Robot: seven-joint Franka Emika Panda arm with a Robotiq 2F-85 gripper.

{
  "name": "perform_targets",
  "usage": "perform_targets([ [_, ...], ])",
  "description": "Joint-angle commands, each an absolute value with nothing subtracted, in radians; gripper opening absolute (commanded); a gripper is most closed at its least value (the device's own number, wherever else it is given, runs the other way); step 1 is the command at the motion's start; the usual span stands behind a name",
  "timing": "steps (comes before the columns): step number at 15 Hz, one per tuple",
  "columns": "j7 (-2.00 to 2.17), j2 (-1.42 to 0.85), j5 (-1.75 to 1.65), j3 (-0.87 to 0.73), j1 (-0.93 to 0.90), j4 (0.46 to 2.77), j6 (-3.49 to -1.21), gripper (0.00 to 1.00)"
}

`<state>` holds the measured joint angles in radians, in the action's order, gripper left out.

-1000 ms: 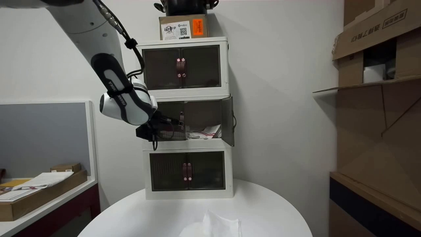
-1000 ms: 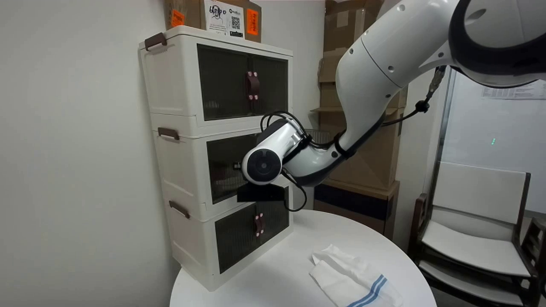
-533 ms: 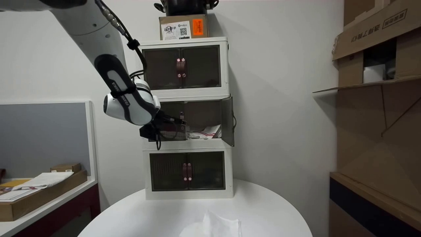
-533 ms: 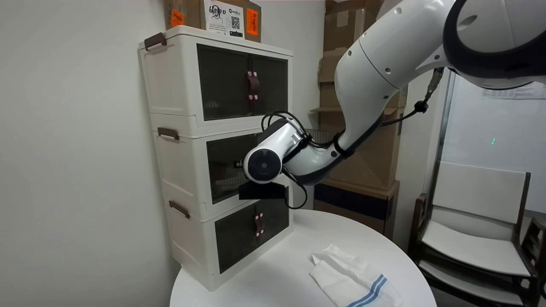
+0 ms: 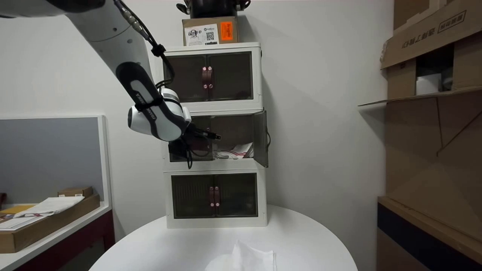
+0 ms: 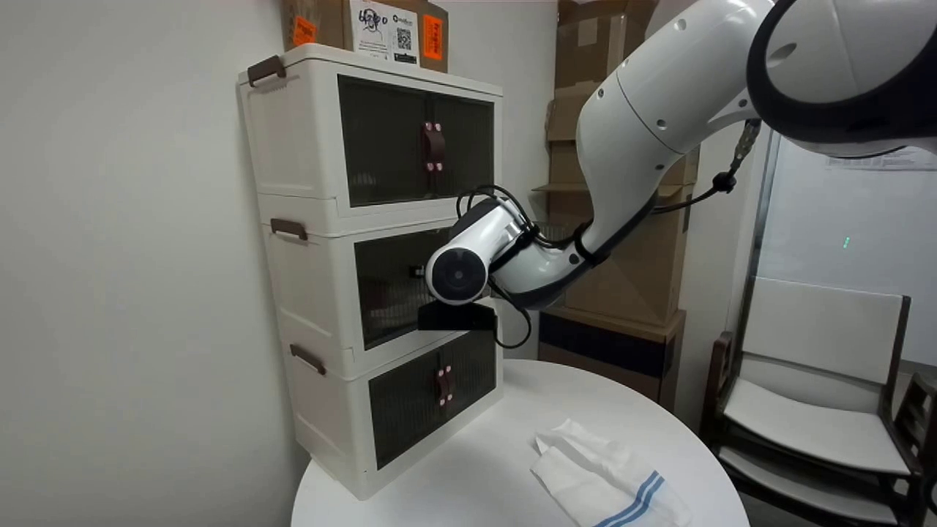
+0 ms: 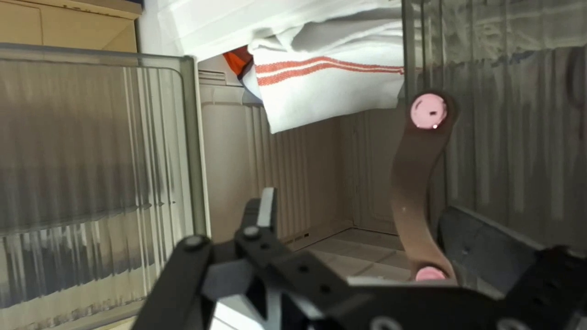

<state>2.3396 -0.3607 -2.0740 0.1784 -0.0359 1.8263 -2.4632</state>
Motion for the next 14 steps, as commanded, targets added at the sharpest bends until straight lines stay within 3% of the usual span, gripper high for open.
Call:
perform_targets([
  [1, 2.372, -0.373, -2.094, 0.168, -0.040, 1.802, -2.476, 0.54],
  [8, 2.381, -0.330, -2.093, 0.171, -0.039, 1.877, -2.495, 0.01],
  [14, 2.392, -0.277, -2.077, 0.170, -0.032, 1.947, -2.521, 0.02],
])
